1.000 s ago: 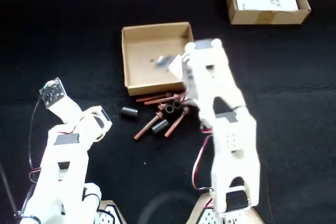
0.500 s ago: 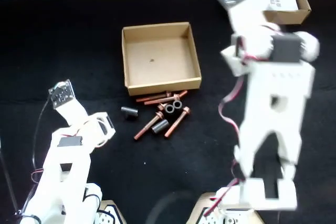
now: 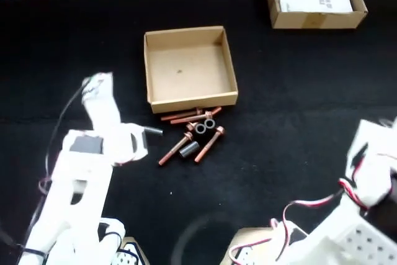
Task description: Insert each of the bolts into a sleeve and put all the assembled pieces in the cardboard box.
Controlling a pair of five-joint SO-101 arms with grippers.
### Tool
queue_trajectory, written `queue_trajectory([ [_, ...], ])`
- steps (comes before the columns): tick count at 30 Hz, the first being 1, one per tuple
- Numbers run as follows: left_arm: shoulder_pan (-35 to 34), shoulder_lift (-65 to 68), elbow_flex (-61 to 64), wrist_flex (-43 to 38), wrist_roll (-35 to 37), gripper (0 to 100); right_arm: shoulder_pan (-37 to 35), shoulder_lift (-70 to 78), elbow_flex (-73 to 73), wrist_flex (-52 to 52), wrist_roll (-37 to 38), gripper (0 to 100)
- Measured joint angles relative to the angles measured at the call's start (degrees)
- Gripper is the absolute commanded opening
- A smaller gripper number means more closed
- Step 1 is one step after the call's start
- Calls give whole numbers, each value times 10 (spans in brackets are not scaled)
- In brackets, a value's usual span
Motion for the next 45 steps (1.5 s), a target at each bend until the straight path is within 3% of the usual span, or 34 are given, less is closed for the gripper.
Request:
queue_trajectory([
  [5, 106, 0, -195, 165, -10, 386, 98, -110, 207, -114, 18, 9],
  [12, 265, 63, -263, 185, -10, 386, 169, -271, 469, -266, 66, 9],
  [20, 275, 342, -435, 212, 33, 386, 216, -428, 674, -360, 110, 9],
  [29, 287, 629, -657, 265, 33, 385, 240, -523, 770, -388, 121, 9],
  [32, 288, 692, -704, 280, 33, 367, 240, -528, 773, -388, 121, 9],
  [38, 287, 768, -778, 284, 33, 210, 240, -528, 773, -388, 121, 9],
  [45, 288, 832, -855, 287, -17, 200, 240, -528, 773, -388, 121, 9],
])
